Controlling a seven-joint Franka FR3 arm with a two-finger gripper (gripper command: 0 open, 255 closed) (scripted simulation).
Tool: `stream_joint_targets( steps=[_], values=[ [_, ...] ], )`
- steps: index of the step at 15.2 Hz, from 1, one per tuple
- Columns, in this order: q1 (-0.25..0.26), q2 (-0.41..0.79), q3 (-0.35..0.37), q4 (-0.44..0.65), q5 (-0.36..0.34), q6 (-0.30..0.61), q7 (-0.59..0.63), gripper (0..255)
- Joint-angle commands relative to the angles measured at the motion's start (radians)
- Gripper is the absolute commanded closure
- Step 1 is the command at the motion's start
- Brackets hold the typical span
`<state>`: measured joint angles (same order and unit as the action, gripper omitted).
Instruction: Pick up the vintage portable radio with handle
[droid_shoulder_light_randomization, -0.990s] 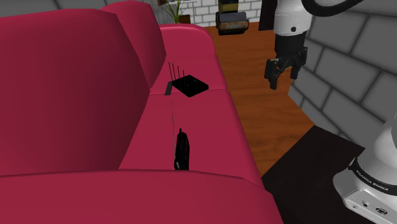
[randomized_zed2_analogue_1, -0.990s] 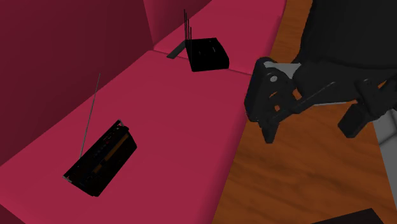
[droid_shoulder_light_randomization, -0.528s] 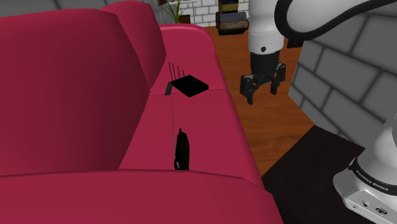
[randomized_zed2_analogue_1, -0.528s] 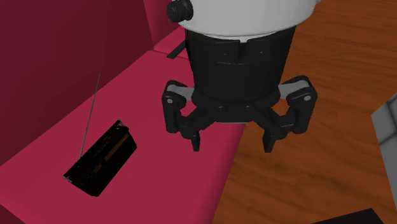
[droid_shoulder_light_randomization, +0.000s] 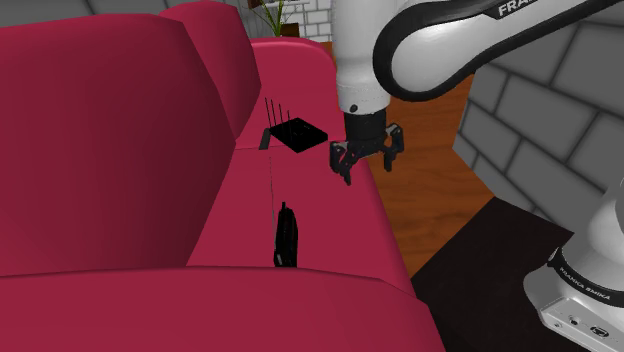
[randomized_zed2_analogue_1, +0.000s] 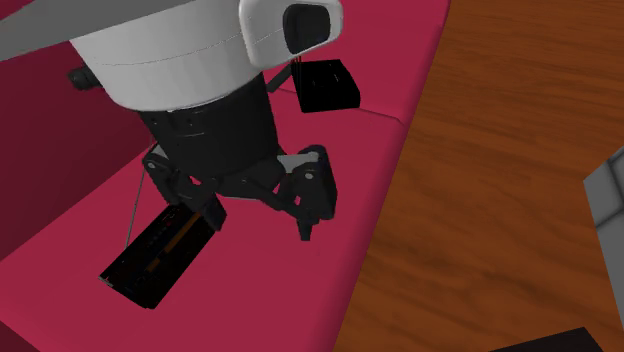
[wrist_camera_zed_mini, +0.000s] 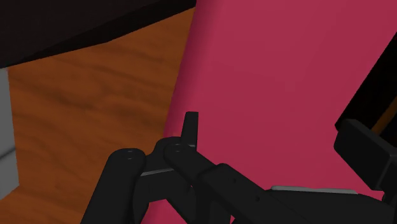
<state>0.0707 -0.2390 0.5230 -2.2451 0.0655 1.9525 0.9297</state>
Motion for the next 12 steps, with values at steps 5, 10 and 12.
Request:
stream_joint_targets(
  steps=[5,10,12],
  values=[
    [0.011,0.260,0.095,0.191,-0.141,0.039,0.264,0],
    [0.084,0.491,0.104,0.391,-0.292,0.020,0.464,0],
    [0.129,0.581,0.090,0.484,-0.345,0.001,0.529,0]
  ],
)
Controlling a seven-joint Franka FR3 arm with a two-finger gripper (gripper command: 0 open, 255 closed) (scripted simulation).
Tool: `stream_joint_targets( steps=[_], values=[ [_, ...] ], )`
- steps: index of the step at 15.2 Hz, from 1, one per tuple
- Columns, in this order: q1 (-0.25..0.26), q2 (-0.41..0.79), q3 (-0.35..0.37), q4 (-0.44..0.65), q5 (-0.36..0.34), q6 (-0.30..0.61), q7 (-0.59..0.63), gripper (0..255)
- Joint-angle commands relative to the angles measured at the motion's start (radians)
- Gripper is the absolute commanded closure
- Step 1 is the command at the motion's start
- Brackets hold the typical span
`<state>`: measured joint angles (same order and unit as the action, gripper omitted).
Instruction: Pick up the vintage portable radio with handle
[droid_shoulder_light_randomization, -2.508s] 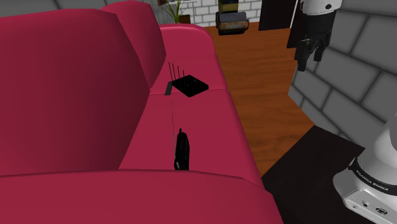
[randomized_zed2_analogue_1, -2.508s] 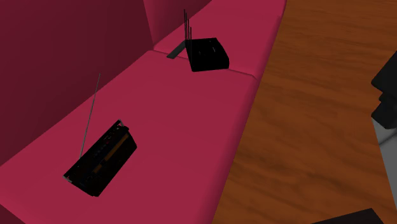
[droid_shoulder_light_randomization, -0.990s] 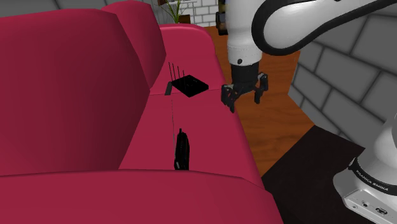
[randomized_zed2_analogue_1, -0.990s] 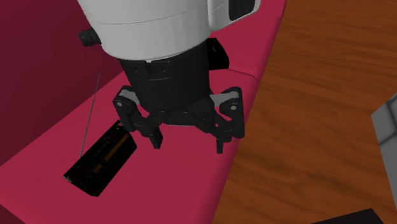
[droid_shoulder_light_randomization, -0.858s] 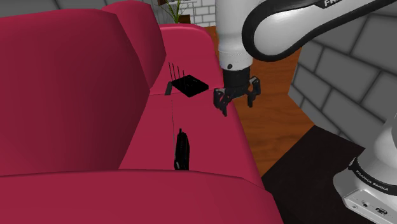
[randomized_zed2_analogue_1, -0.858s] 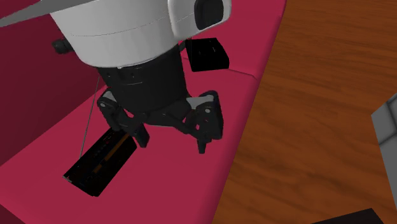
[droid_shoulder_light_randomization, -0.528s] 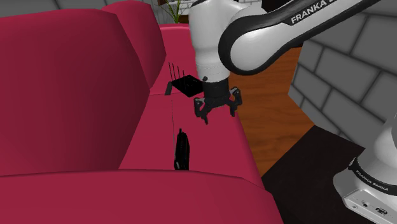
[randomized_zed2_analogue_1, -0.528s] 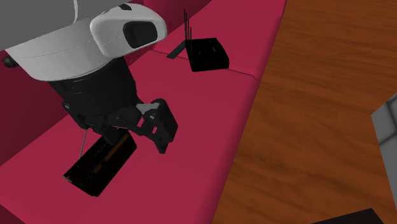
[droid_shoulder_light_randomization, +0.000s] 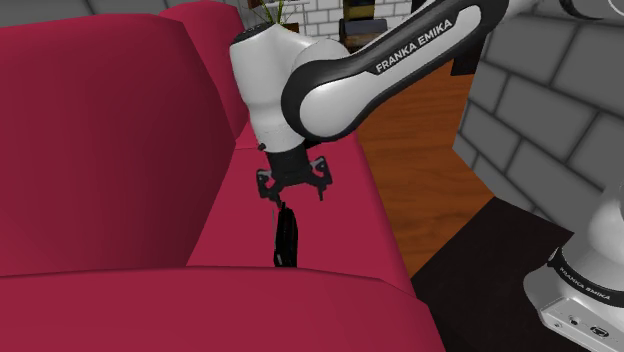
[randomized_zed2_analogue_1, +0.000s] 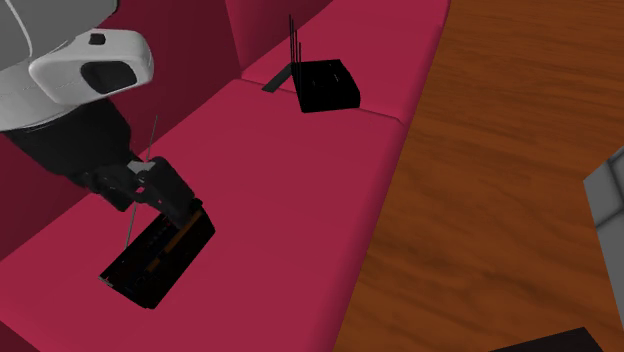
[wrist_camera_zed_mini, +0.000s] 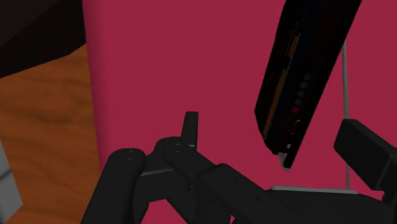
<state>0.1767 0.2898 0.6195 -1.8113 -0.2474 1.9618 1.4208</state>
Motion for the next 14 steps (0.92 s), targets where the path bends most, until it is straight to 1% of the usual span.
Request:
stream_joint_targets(
  steps=[1,4,11,13,14],
  values=[
    [0.047,0.097,-0.015,0.100,-0.056,-0.021,0.067,0],
    [0.120,0.223,-0.045,0.256,-0.114,-0.062,0.133,0],
    [0.125,0.258,-0.060,0.212,-0.137,0.011,0.151,0],
    [0.126,0.261,-0.061,0.209,-0.139,0.017,0.153,0],
    [0.126,0.262,-0.062,0.210,-0.139,0.017,0.153,255]
  ],
)
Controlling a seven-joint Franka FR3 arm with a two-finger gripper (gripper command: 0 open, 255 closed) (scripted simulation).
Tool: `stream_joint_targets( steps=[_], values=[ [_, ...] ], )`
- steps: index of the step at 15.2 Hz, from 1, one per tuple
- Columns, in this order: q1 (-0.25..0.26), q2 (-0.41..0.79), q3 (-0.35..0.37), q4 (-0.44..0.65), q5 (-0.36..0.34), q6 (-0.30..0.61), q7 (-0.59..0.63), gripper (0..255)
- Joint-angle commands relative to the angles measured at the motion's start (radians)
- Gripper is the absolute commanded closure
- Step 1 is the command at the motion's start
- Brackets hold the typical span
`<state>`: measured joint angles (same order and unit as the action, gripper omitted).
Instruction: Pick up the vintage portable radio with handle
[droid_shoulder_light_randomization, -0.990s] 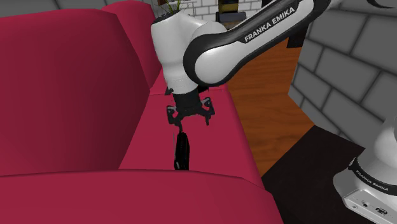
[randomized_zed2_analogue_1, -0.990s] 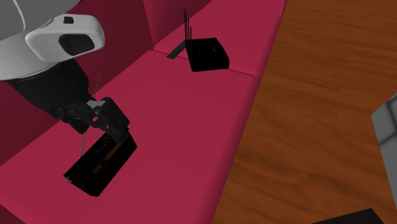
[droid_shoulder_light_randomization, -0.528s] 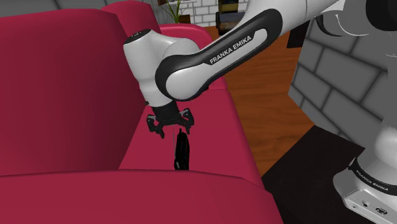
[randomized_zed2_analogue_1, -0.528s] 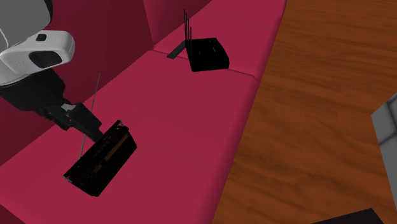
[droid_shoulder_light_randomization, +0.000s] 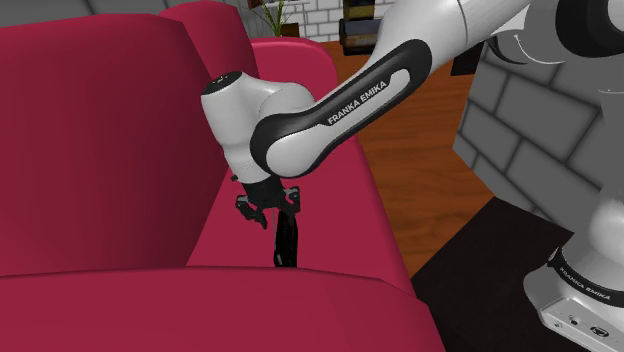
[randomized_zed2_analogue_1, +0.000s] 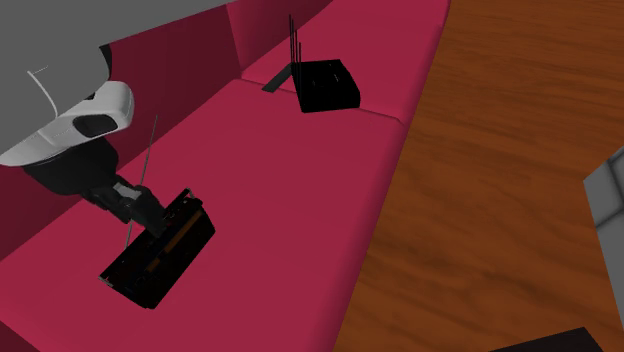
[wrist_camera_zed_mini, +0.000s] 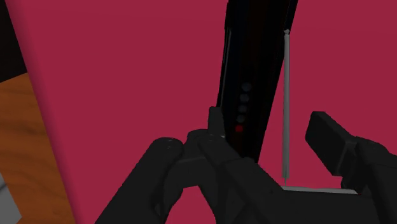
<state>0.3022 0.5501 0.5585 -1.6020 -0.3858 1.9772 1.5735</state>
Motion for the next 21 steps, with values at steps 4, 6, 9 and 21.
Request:
stream_joint_targets(
  steps=[4,6,9,21],
  values=[
    [0.000,0.000,0.000,-0.003,-0.001,0.003,0.001,255],
    [0.000,0.001,0.000,-0.001,-0.001,0.002,0.001,255],
    [0.000,0.001,0.000,0.000,-0.001,0.002,0.000,255],
    [-0.004,-0.056,0.021,0.081,0.038,-0.126,-0.031,255]
  ],
)
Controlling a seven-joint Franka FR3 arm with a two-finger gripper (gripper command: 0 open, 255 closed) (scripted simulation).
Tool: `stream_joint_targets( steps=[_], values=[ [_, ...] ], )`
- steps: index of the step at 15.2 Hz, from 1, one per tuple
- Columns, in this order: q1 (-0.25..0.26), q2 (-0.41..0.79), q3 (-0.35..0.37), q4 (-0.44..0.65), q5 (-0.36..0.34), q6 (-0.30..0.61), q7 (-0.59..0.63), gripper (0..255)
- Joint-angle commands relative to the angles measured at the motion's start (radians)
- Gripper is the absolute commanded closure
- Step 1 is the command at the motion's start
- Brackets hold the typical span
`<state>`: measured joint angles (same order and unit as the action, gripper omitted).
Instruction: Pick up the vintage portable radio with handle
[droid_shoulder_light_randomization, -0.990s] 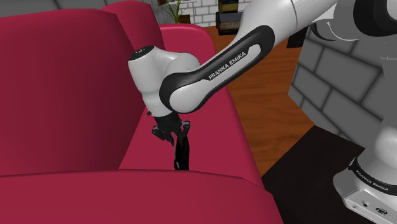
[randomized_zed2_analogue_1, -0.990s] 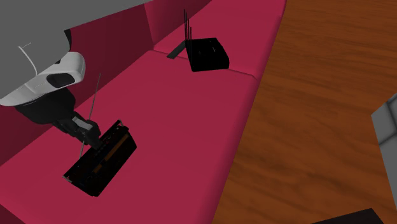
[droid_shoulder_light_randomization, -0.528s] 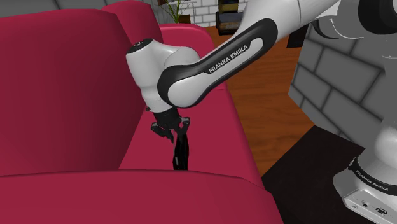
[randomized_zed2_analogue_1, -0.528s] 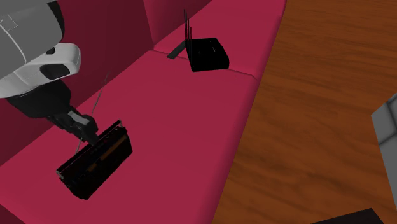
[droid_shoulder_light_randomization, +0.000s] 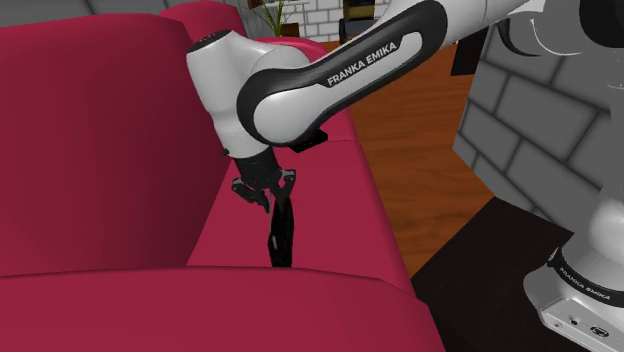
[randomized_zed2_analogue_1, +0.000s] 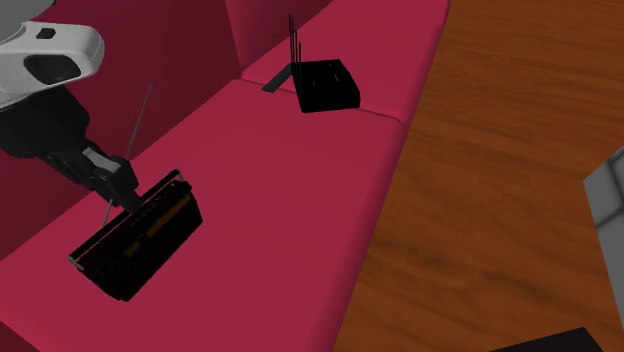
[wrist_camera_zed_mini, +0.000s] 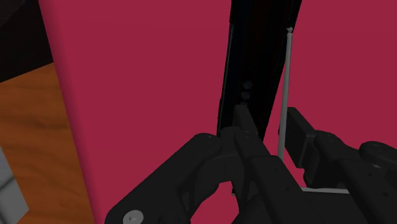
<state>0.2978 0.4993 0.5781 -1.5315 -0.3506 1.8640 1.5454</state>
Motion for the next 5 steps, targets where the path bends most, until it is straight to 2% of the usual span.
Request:
stream_joint_targets(
  steps=[1,5],
  values=[
    [0.000,-0.008,0.003,0.019,0.006,-0.024,-0.006,255],
    [0.001,-0.015,0.006,0.038,0.011,-0.049,-0.011,255]
  ],
)
